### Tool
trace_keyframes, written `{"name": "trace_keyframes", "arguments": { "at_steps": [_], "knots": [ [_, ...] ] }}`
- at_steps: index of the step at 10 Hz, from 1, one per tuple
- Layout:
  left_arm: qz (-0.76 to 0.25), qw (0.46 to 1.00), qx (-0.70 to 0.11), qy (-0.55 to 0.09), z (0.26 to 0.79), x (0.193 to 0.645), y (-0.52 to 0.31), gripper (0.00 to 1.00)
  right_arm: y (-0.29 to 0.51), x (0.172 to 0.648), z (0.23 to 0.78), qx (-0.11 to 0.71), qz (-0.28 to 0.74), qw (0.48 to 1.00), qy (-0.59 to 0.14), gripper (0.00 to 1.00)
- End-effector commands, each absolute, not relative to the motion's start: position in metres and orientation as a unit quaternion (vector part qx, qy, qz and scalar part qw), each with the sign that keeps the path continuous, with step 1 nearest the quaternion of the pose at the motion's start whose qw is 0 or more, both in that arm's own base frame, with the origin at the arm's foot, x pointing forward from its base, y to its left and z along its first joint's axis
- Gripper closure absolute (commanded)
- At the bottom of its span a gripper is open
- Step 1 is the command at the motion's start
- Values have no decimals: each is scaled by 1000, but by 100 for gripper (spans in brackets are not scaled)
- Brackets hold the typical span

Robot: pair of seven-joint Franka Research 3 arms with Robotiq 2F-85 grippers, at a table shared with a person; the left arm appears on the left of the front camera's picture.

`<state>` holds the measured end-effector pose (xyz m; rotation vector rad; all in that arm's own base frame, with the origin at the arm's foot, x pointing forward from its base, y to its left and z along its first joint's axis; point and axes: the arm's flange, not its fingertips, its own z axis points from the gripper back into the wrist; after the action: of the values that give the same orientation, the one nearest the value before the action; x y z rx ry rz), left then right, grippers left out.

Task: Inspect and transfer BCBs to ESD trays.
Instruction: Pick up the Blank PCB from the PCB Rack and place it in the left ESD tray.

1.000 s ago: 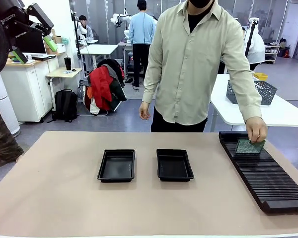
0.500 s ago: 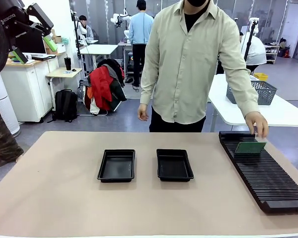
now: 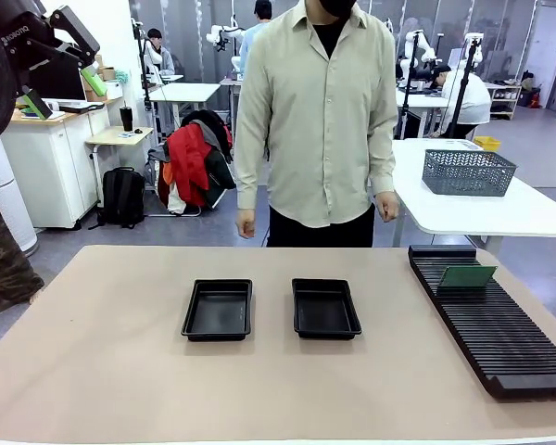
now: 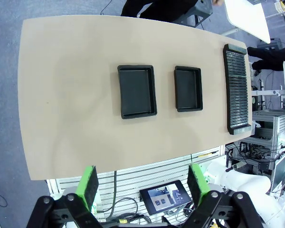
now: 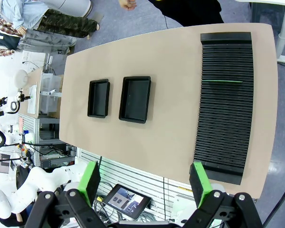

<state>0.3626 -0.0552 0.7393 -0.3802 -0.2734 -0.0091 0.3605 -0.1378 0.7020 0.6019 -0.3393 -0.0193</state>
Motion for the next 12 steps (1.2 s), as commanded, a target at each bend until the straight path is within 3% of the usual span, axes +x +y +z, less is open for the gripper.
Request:
{"name": "trace_keyframes", "arguments": {
  "at_steps": [1, 5, 9, 12],
  "knots": [
    [-5, 972, -188, -137, 740, 361, -56, 0, -138, 361, 702, 295, -9, 941, -166, 0],
    [-5, 972, -188, -137, 740, 361, -56, 0, -135, 378, 690, 254, 12, 948, -192, 0],
    [-5, 972, -188, -137, 740, 361, -56, 0, -119, 407, 653, 135, 152, 957, -209, 0],
    [-5, 972, -188, -137, 740, 361, -56, 0, -104, 430, 626, 38, 294, 934, -198, 0]
  ]
}}
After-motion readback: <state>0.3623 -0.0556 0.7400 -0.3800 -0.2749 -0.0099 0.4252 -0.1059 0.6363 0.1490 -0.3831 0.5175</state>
